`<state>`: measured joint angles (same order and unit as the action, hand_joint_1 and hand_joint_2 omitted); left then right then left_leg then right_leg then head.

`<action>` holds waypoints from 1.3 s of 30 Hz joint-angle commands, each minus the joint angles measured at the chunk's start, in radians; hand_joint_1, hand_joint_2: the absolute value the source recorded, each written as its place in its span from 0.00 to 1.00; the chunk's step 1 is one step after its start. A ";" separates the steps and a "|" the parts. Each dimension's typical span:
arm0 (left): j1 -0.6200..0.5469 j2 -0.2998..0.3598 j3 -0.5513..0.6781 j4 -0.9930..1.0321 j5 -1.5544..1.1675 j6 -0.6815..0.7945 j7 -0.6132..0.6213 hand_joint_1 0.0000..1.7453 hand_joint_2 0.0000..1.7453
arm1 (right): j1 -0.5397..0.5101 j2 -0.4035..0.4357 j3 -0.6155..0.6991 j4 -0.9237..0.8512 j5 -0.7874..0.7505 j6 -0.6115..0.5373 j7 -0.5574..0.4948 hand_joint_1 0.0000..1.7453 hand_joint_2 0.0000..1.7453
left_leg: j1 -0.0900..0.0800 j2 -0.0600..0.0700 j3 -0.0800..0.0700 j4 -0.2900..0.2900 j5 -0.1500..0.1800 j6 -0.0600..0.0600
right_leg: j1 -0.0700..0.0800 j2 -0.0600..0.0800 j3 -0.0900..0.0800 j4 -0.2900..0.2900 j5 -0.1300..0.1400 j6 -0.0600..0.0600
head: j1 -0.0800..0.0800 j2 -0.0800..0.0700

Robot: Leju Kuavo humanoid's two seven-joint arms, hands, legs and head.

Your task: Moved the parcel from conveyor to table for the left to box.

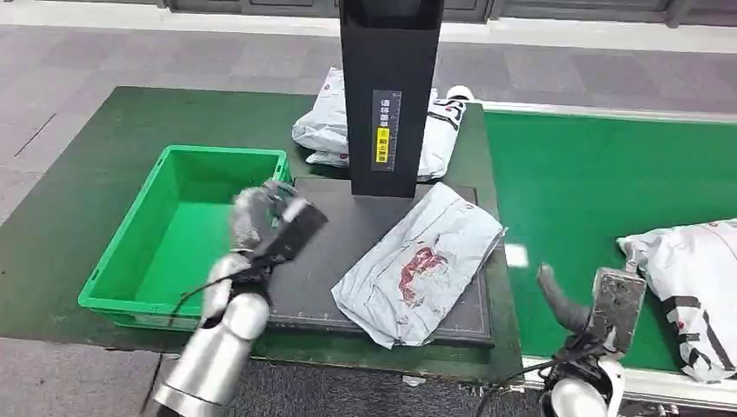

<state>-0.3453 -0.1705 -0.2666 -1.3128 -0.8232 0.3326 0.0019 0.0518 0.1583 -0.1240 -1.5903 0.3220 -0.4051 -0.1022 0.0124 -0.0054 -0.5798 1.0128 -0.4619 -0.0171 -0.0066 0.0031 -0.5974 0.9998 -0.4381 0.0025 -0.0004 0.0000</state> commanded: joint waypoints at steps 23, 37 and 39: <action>0.053 0.032 0.033 -0.128 -0.009 0.032 -0.032 1.00 1.00 | -0.060 0.015 -0.070 0.196 0.048 -0.041 0.033 0.00 1.00 | -0.001 0.001 0.002 -0.002 0.000 0.001 | 0.000 0.001 0.001 -0.001 0.000 -0.001 | 0.000 0.000; 0.045 0.036 0.028 -0.133 -0.004 0.042 -0.029 1.00 1.00 | -0.060 0.012 -0.067 0.201 0.052 -0.054 0.035 0.00 1.00 | -0.001 0.001 0.001 -0.002 0.000 0.001 | 0.000 0.000 0.001 -0.001 0.000 0.000 | 0.000 0.000; 0.045 0.036 0.028 -0.133 -0.004 0.042 -0.029 1.00 1.00 | -0.060 0.012 -0.067 0.201 0.052 -0.054 0.035 0.00 1.00 | -0.001 0.001 0.001 -0.002 0.000 0.001 | 0.000 0.000 0.001 -0.001 0.000 0.000 | 0.000 0.000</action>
<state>-0.2777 -0.1621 -0.2499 -1.4778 -0.8339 0.3708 -0.0336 0.0288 0.1602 -0.1553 -1.4622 0.3750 -0.4562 -0.0710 0.0123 -0.0061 -0.5808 1.0129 -0.4616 -0.0170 -0.0066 0.0026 -0.5986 1.0002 -0.4387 0.0021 -0.0004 0.0000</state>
